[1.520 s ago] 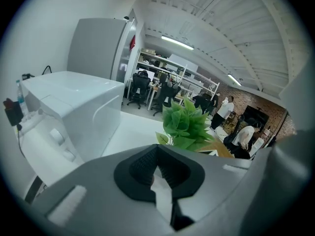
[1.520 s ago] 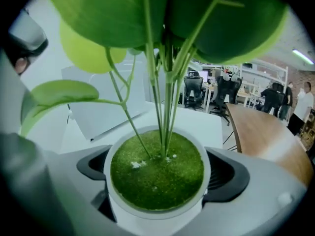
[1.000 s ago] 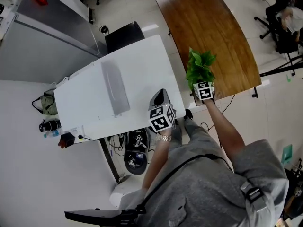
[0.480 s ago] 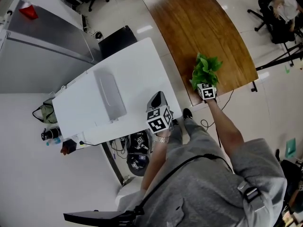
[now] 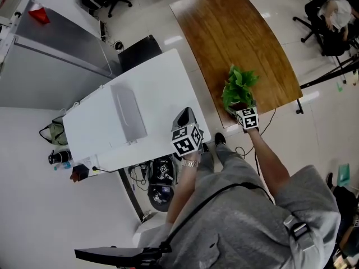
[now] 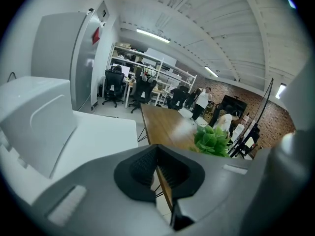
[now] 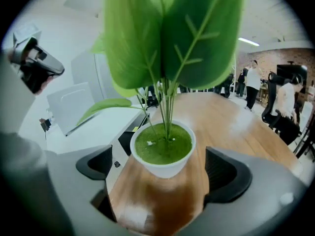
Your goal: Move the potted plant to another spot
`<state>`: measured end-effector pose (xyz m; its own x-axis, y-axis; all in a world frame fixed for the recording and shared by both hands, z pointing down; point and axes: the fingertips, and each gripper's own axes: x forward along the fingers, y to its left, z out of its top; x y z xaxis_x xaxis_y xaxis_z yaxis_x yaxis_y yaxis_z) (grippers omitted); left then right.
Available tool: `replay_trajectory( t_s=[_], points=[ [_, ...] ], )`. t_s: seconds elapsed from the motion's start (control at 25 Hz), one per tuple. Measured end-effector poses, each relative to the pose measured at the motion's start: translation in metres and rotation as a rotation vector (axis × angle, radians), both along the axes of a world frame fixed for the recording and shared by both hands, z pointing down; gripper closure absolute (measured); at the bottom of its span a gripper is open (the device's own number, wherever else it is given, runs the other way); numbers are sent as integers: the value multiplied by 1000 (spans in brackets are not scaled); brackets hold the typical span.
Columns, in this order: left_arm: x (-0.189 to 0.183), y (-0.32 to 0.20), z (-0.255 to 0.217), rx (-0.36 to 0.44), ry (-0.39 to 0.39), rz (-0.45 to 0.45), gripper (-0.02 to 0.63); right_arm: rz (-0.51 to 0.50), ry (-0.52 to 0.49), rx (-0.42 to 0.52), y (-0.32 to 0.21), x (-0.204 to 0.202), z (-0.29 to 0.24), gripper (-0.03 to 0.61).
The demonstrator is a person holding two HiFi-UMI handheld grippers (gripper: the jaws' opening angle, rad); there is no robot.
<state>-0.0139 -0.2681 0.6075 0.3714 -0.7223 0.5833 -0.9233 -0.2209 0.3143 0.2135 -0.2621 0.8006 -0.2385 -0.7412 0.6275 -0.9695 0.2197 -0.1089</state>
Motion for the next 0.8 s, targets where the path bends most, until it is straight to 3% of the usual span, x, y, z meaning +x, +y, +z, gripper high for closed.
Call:
replay_trajectory(
  t_s=[0.04,0.08,0.12,0.24,0.44,0.56,0.8],
  points=[
    [4,3,1,0,0,-2,598,2,-5,1,12,2,-4,-2],
    [6,6,1,-2,-3,-6,598,17,0,7,26,6,-10,49],
    [8,9,2,-4,-6,-10,598,49,13,17,38,10,-16,152],
    [12,23,0,-7,-8,-18,598,159,42,43,63,21,-33,561],
    [19,43,-8,5,-21,5,598,34,-34,104,56,-27,-73,578],
    [27,54,-16,28,-33,44,598,17,-97,131,57,-56,-108,578],
    [34,106,-31,84,0,135,598,-8,-165,30,107,-121,-145,578]
  ],
)
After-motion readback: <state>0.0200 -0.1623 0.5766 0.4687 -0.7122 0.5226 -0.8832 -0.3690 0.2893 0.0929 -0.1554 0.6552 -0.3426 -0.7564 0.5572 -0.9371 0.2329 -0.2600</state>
